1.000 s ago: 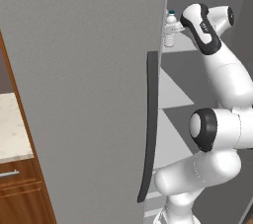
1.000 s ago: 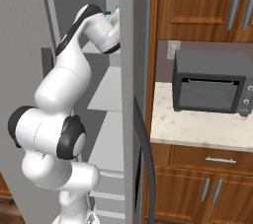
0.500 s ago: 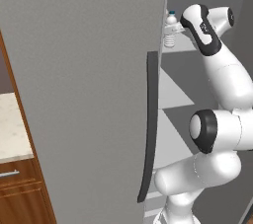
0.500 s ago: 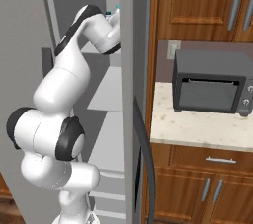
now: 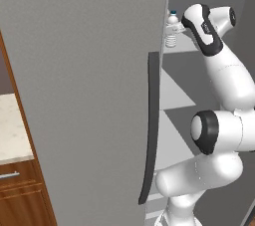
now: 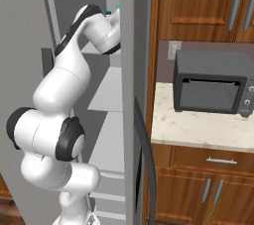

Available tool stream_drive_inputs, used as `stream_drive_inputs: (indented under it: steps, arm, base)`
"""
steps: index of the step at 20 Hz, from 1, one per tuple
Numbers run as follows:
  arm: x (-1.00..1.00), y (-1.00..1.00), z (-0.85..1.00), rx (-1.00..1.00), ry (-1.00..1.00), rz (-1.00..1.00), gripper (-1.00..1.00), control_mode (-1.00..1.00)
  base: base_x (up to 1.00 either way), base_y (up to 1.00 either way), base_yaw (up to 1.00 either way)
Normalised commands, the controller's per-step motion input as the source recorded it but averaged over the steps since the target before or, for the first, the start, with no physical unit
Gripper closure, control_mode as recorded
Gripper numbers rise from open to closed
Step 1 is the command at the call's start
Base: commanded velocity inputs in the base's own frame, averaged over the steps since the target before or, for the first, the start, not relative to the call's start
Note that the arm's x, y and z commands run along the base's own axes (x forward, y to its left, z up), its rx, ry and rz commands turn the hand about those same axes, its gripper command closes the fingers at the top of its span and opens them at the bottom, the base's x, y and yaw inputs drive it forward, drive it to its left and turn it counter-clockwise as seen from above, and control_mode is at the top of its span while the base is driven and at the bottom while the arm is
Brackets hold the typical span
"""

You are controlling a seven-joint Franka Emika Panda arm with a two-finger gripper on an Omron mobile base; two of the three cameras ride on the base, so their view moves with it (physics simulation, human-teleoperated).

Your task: Take the bottled waters from the counter and place them in the freezer to freeze. Close the freezer door after placing the bottles.

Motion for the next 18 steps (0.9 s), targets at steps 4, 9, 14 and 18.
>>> stream_drive_inputs:
  steps: [4,9,14,18]
  arm:
    - [0.0,0.0,-0.09,0.0,0.0,0.0,1.0,-1.0]
    - [0.0,0.0,-0.03,0.0,0.0,0.0,-1.0,-1.0]
    - [0.0,0.0,0.0,0.0,0.0,0.0,-1.0,-1.0]
    - [0.0,0.0,0.0,0.0,0.0,0.0,-1.0,-1.0]
  base:
    - [0.0,0.0,0.0]
    - [0.0,0.0,0.0]
    - [0.0,0.0,0.0]
    - [0.0,0.0,0.0]
